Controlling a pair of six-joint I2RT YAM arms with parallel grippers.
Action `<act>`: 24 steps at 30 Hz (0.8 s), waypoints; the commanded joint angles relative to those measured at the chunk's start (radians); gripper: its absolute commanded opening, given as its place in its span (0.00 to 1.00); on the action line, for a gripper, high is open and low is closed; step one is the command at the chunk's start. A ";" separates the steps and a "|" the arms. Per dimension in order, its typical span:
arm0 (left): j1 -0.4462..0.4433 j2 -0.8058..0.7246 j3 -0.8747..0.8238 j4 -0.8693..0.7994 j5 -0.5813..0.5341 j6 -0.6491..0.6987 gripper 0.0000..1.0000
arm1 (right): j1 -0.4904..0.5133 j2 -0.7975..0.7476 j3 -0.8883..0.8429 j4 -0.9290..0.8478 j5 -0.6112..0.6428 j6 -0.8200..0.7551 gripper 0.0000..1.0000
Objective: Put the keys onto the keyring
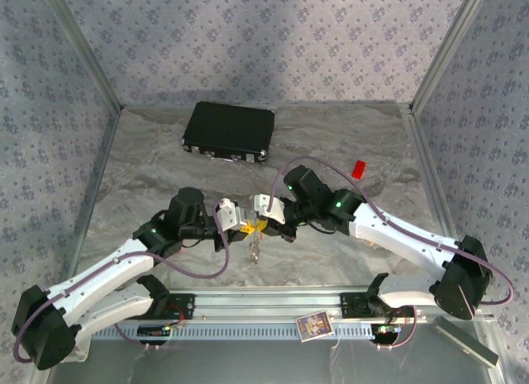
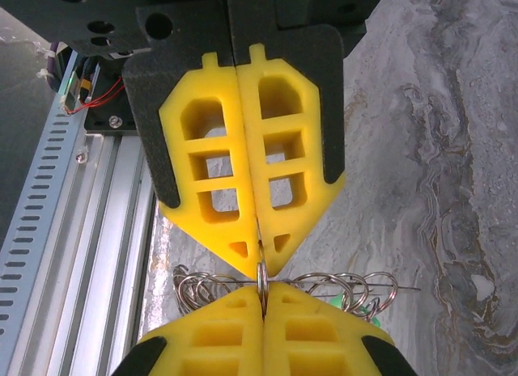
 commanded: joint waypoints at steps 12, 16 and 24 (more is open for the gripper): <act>-0.014 -0.024 -0.081 0.264 0.046 -0.127 0.00 | -0.049 -0.116 -0.190 0.281 -0.085 0.168 0.30; -0.015 -0.026 -0.102 0.297 0.046 -0.135 0.00 | -0.053 -0.122 -0.220 0.320 -0.093 0.189 0.29; -0.017 -0.037 -0.133 0.360 0.047 -0.153 0.00 | -0.057 -0.118 -0.238 0.347 -0.107 0.203 0.23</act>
